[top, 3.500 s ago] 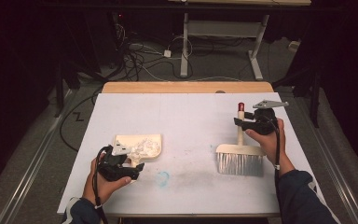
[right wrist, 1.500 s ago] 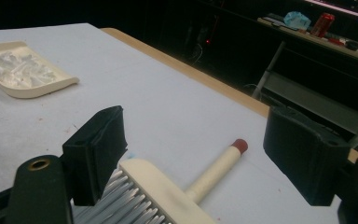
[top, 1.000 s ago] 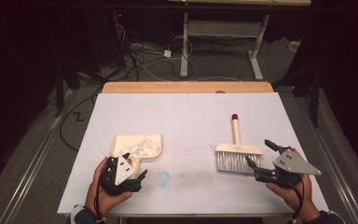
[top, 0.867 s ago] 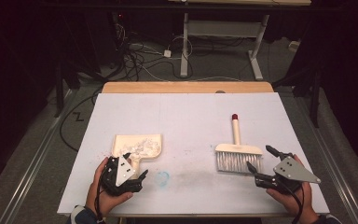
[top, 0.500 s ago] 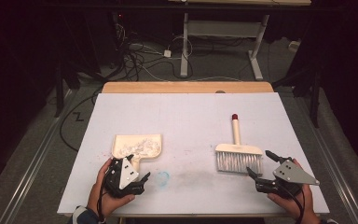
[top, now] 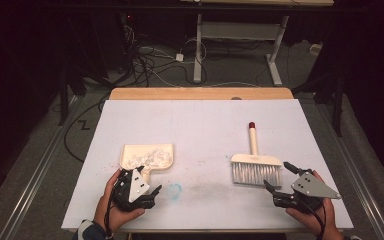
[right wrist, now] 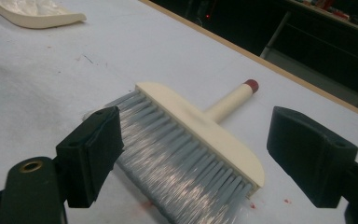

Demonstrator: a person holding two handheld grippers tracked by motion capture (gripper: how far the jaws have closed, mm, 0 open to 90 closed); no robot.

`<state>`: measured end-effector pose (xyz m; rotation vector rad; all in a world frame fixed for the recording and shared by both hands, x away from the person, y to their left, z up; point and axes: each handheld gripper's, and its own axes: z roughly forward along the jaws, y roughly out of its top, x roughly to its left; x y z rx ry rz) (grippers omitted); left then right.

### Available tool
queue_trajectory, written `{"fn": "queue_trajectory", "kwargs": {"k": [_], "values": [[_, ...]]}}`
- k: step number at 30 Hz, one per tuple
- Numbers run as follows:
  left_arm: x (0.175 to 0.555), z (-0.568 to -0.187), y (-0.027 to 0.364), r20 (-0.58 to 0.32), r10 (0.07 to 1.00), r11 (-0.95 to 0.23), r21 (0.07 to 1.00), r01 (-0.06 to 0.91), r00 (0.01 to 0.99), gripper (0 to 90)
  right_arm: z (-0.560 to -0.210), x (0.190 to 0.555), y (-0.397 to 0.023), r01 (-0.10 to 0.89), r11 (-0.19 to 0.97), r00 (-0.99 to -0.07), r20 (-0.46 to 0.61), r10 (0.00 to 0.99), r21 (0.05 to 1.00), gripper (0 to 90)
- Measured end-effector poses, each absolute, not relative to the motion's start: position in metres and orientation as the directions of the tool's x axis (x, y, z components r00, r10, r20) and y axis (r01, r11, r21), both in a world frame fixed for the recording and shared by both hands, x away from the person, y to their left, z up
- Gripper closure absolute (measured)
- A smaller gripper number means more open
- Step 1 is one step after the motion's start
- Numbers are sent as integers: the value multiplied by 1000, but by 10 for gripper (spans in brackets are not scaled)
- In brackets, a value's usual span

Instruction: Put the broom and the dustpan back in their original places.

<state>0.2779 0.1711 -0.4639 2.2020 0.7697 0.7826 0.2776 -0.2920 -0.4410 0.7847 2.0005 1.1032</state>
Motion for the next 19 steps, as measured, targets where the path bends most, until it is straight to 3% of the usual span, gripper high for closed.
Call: {"fn": "queue_trajectory", "kwargs": {"k": [19], "values": [[282, -464, 166, 306, 699, -607, 732, 310, 646, 188, -439, 278, -294, 163, 440, -539, -293, 789, 883, 186]]}}
